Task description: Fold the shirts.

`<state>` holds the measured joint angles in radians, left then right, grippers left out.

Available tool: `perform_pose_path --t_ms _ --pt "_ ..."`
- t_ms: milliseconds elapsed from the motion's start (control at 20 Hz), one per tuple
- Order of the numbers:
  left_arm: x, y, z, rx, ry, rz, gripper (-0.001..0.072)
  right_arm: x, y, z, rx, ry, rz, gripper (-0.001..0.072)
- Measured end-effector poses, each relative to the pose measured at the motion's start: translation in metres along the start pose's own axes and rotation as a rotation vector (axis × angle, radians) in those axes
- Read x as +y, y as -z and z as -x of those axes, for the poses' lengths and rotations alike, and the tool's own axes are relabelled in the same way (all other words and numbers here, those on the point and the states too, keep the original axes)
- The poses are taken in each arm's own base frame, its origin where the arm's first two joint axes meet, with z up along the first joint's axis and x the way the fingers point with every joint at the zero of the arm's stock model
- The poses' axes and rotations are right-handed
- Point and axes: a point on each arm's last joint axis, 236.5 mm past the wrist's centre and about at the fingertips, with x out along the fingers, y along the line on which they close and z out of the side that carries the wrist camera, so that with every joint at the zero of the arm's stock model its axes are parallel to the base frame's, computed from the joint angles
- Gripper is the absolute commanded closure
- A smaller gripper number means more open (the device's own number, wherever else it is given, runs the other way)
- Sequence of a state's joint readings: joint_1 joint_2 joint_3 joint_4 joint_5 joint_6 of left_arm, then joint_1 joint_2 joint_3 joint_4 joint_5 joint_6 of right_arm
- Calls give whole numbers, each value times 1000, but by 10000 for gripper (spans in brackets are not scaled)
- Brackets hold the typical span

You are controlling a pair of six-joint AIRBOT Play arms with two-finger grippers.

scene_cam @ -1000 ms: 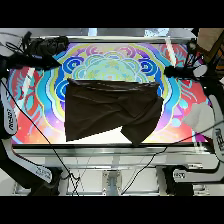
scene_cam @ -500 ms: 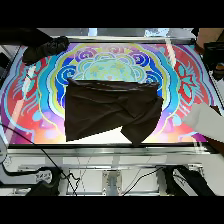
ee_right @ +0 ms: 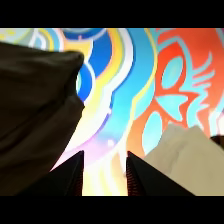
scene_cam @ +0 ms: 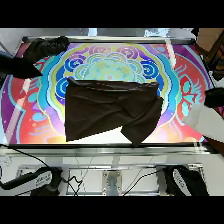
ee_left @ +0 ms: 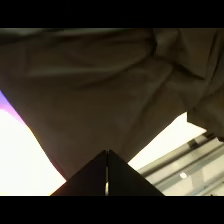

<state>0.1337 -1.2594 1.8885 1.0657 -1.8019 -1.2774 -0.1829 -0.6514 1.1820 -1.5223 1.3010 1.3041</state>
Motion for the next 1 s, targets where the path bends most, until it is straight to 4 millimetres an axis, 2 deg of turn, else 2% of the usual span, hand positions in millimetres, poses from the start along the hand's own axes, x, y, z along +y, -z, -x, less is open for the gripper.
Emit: perform_pose_path --t_ms 50,150,250,400,500,650,1000 --pt "3 7 -7 31 5 22 683 5 20 -15 65 -17 -12 373" --pt "8 20 -21 84 14 69 517 20 59 -43 170 -70 -36 374" --pt "14 32 -37 131 29 107 410 35 98 -70 264 -115 -61 375" --pt "20 49 -62 187 53 155 406 56 161 -102 420 -176 -94 373" --pt "24 59 -76 214 64 179 407 74 194 -118 495 -231 -126 374" --pt "27 70 -91 242 78 199 407 99 218 -138 549 -316 -188 374" --pt "27 76 -99 253 90 208 407 132 243 -182 648 -414 -350 376"
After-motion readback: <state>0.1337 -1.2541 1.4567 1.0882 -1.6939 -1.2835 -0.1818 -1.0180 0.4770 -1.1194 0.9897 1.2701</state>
